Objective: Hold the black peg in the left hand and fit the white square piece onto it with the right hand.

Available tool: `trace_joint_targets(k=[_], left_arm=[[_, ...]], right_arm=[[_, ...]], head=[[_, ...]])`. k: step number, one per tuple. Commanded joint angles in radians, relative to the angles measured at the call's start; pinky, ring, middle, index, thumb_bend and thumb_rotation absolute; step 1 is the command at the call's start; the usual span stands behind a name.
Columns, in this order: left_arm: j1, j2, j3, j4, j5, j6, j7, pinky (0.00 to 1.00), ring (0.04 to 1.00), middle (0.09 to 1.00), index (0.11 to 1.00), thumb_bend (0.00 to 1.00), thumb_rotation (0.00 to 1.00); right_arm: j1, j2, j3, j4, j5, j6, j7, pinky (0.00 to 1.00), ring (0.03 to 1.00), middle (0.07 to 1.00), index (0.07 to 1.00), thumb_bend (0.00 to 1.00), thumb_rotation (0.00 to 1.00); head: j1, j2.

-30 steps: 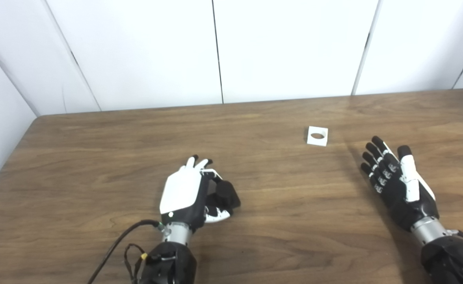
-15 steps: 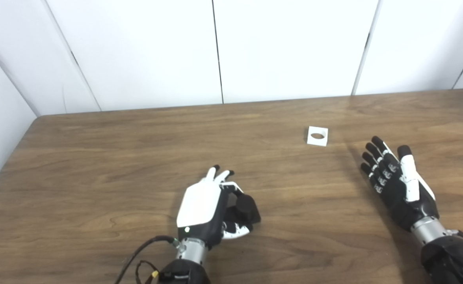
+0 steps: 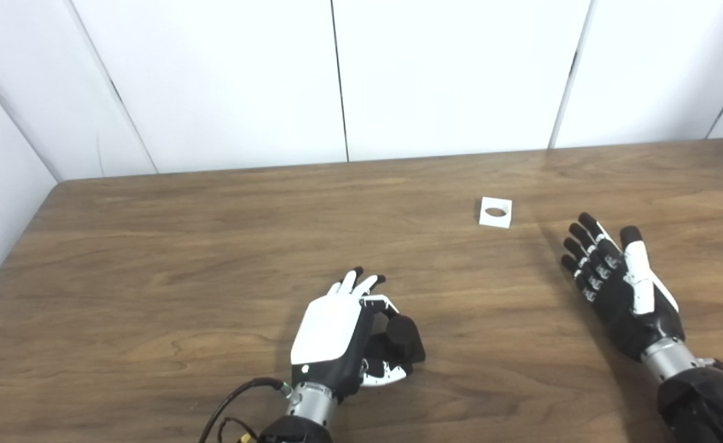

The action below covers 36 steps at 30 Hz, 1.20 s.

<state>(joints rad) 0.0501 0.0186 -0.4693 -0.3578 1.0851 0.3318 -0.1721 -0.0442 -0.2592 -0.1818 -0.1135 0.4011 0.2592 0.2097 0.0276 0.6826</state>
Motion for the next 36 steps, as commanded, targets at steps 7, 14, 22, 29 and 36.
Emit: trace_joint_targets(k=[7, 14, 22, 29, 36], left_arm=[[-0.006, 0.01, 0.008, -0.012, 0.002, -0.025, -0.001, 0.96, 1.0, 0.919, 0.491, 0.51, 0.07], [-0.007, 0.006, 0.008, -0.004, 0.003, -0.035, 0.012, 0.98, 1.0, 0.918, 0.491, 0.51, 0.07], [-0.005, -0.001, 0.01, -0.001, 0.008, -0.038, 0.012, 0.99, 1.0, 0.92, 0.491, 0.51, 0.07], [-0.005, -0.001, 0.006, 0.001, 0.02, -0.044, 0.015, 0.99, 1.0, 0.921, 0.491, 0.51, 0.07], [-0.003, -0.003, 0.008, -0.004, 0.026, -0.041, 0.005, 0.99, 1.0, 0.922, 0.492, 0.51, 0.07]], right_arm=[[-0.031, -0.031, 0.013, -0.04, -0.024, 0.01, 0.005, 1.0, 1.0, 1.0, 1.0, 0.62, 0.96], [-0.074, -0.075, 0.055, -0.069, -0.205, 0.013, -0.057, 1.0, 1.0, 0.997, 0.967, 0.64, 0.64], [-0.15, -0.101, 0.071, -0.048, -0.281, 0.029, -0.058, 1.0, 1.0, 0.994, 0.938, 0.71, 0.53], [-0.206, -0.139, 0.109, -0.006, -0.371, 0.022, -0.05, 1.0, 1.0, 0.989, 0.923, 0.74, 0.49], [-0.254, -0.187, 0.171, 0.034, -0.497, 0.023, -0.047, 1.0, 0.999, 0.983, 0.904, 0.78, 0.51]], head=[[-0.003, 0.0], [-0.001, 0.0], [0.001, -0.002], [0.001, -0.001], [-0.001, -0.002]])
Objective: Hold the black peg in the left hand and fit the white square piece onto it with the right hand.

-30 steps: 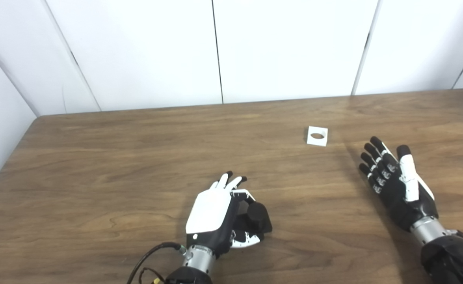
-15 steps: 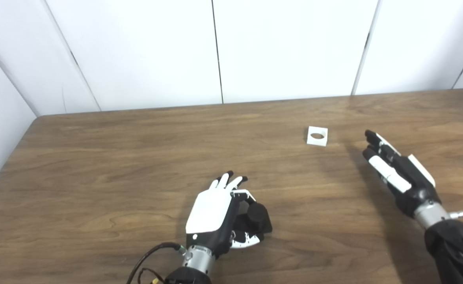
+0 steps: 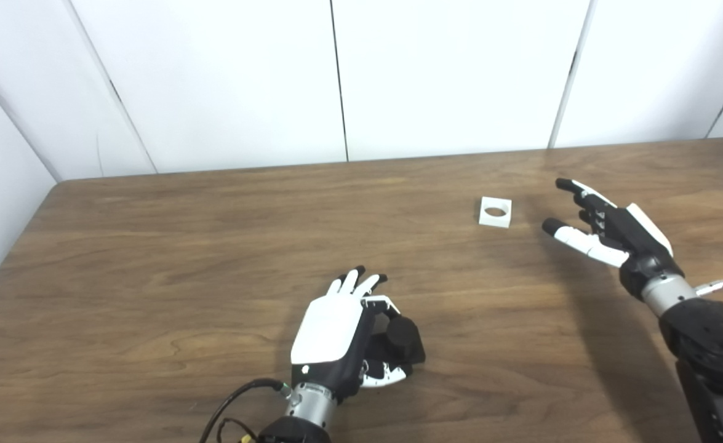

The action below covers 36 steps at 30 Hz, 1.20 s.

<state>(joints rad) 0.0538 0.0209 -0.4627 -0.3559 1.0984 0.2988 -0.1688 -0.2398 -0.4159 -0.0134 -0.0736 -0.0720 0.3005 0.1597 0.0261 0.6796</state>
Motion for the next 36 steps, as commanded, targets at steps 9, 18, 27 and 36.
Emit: trace_joint_targets(k=[9, 18, 27, 36], left_arm=[[-0.005, -0.003, 0.006, -0.008, 0.007, -0.012, 0.002, 0.99, 1.0, 0.922, 0.491, 0.51, 0.07], [-0.009, -0.005, 0.003, -0.001, 0.012, -0.015, 0.007, 1.0, 1.0, 0.917, 0.491, 0.51, 0.07], [-0.01, -0.01, 0.001, 0.006, 0.018, -0.011, 0.007, 0.99, 1.0, 0.921, 0.491, 0.51, 0.07], [-0.01, -0.013, 0.001, 0.007, 0.021, -0.013, 0.008, 0.99, 1.0, 0.922, 0.491, 0.51, 0.07]], right_arm=[[-0.128, -0.082, 0.074, 0.067, -0.15, -0.065, 0.019, 0.95, 0.976, 0.967, 0.907, 0.83, 0.51], [-0.2, -0.124, 0.138, 0.13, -0.263, -0.083, 0.044, 0.97, 0.999, 0.982, 0.906, 0.82, 0.53], [-0.257, -0.132, 0.175, 0.178, -0.328, -0.121, 0.046, 0.95, 1.0, 0.994, 0.853, 0.83, 0.44], [-0.321, -0.128, 0.215, 0.235, -0.38, -0.156, 0.055, 0.99, 1.0, 0.997, 0.824, 0.83, 0.38]], head=[[-0.01, -0.005], [-0.014, -0.008], [-0.014, -0.01], [-0.014, -0.011]])
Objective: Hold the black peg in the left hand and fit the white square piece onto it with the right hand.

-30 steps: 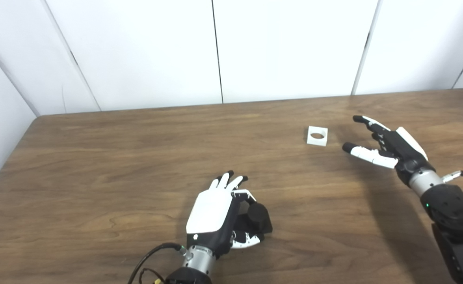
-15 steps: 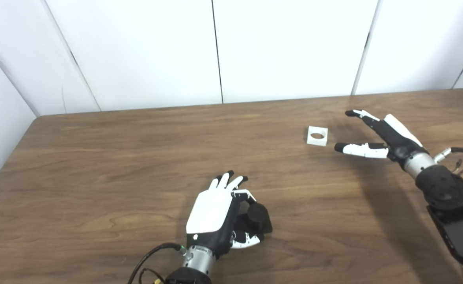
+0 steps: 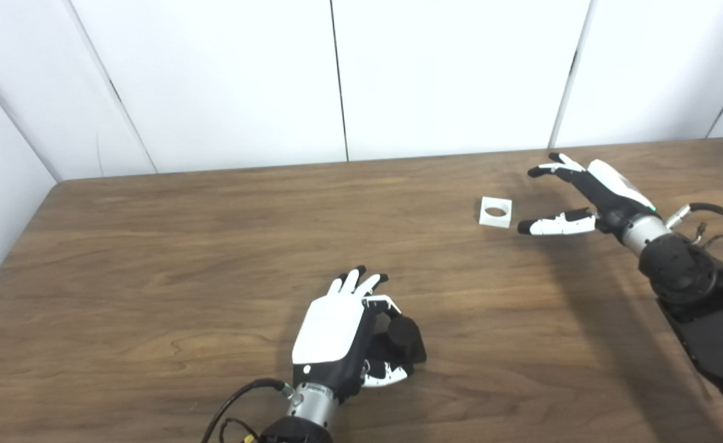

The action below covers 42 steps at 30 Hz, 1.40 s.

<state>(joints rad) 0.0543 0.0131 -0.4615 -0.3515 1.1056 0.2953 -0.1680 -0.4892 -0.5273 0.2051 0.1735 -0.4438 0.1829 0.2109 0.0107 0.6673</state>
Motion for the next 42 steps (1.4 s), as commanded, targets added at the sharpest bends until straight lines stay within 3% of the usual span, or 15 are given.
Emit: trace_joint_targets(k=[1, 10, 42], left_arm=[[-0.01, -0.006, 0.0, 0.003, 0.014, -0.009, 0.007, 0.99, 1.0, 0.922, 0.491, 0.51, 0.07], [-0.013, -0.011, -0.002, 0.007, 0.018, -0.012, 0.012, 0.99, 1.0, 0.922, 0.492, 0.51, 0.07], [-0.018, -0.022, -0.006, 0.0, 0.029, -0.007, 0.0, 0.98, 1.0, 0.922, 0.492, 0.51, 0.07]], right_arm=[[-0.076, -0.015, -0.002, -0.008, -0.009, -0.041, 0.007, 1.0, 1.0, 0.999, 0.82, 0.83, 0.37], [-0.14, -0.008, 0.048, 0.056, -0.061, -0.081, 0.024, 1.0, 1.0, 1.0, 0.793, 0.82, 0.36], [-0.269, 0.016, 0.163, 0.216, -0.201, -0.101, 0.084, 1.0, 1.0, 1.0, 0.766, 0.81, 0.36]], head=[[0.003, 0.003], [0.003, 0.002], [0.004, 0.006]])
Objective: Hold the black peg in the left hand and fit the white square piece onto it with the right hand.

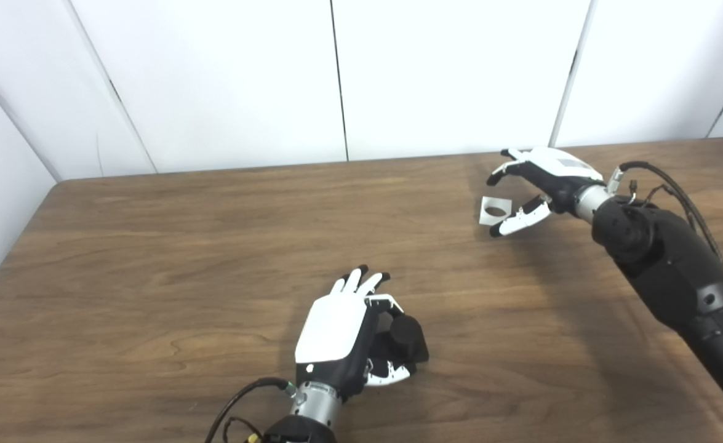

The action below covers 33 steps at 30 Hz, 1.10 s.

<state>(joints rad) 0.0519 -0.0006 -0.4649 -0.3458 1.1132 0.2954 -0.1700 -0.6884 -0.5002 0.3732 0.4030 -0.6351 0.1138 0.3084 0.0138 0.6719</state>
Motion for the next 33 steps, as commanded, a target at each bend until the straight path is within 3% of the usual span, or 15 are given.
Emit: trace_joint_targets(k=[1, 33], left_arm=[[-0.016, -0.008, -0.003, -0.005, 0.022, -0.007, 0.002, 0.98, 1.0, 0.923, 0.492, 0.51, 0.07], [-0.019, -0.017, -0.007, -0.005, 0.03, -0.005, 0.003, 0.99, 1.0, 0.92, 0.492, 0.51, 0.08]], right_arm=[[-0.071, -0.011, -0.004, -0.009, -0.012, -0.034, -0.015, 1.0, 1.0, 1.0, 0.76, 0.81, 0.36], [-0.119, -0.008, 0.024, 0.097, -0.05, -0.048, -0.004, 1.0, 1.0, 1.0, 0.735, 0.8, 0.33]], head=[[0.001, 0.001], [0.003, 0.007]])
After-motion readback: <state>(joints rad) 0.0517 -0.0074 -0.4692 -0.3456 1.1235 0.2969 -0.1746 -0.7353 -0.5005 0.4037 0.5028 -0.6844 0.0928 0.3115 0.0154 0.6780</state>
